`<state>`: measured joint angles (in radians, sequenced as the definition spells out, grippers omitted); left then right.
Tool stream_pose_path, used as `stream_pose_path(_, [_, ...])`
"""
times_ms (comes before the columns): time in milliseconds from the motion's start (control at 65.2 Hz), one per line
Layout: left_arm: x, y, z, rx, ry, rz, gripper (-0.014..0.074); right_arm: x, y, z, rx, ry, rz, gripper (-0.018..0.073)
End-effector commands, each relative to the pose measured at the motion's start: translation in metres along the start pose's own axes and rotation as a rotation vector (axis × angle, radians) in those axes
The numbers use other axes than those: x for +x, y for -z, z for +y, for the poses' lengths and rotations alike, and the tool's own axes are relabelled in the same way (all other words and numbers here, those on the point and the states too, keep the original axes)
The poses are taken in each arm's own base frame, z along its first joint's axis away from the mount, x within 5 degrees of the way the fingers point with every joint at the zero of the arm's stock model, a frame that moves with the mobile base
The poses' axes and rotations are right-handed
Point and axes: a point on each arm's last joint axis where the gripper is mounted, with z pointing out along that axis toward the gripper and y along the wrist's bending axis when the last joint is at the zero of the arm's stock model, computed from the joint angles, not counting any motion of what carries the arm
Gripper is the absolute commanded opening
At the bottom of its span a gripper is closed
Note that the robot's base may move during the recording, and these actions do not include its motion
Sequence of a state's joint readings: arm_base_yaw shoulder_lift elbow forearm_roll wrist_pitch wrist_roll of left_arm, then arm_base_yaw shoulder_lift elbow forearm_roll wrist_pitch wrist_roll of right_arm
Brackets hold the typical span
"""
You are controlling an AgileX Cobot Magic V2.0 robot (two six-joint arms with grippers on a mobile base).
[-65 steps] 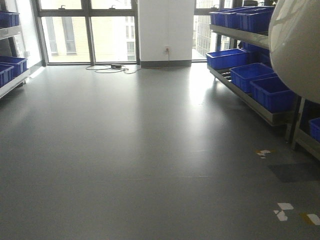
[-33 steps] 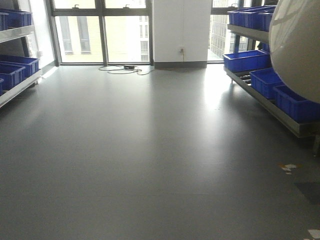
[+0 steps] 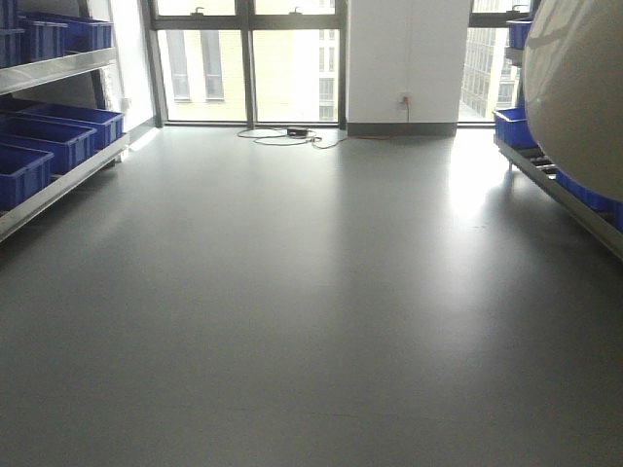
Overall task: Move white bin to right shelf second layer
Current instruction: 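Drive toward the windows carrying the bin in the right gripper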
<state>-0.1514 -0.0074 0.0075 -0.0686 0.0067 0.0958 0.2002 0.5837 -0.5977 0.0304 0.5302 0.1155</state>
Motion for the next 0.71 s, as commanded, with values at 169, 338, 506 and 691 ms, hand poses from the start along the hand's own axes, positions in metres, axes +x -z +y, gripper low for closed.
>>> stream_pose_path(169, [0.0026, 0.0005, 0.0004, -0.006, 0.013, -0.067, 0.0085, -0.0181, 0.0052, 0.0018, -0.011, -0.001, -0.129, 0.0025])
stream_pose_path(338, [0.0026, 0.0005, 0.0004, -0.006, 0.013, -0.067, 0.0085, -0.0181, 0.0052, 0.0018, -0.011, -0.001, -0.129, 0.0025])
stream_pose_path(506, [0.0026, 0.0005, 0.0004, -0.006, 0.013, -0.067, 0.0085, -0.0181, 0.0052, 0.0018, -0.011, -0.001, -0.129, 0.0025])
stream_pose_path(691, [0.0026, 0.0005, 0.0004, -0.006, 0.013, -0.067, 0.0085, -0.0181, 0.0052, 0.0018, -0.011, -0.001, -0.129, 0.0025])
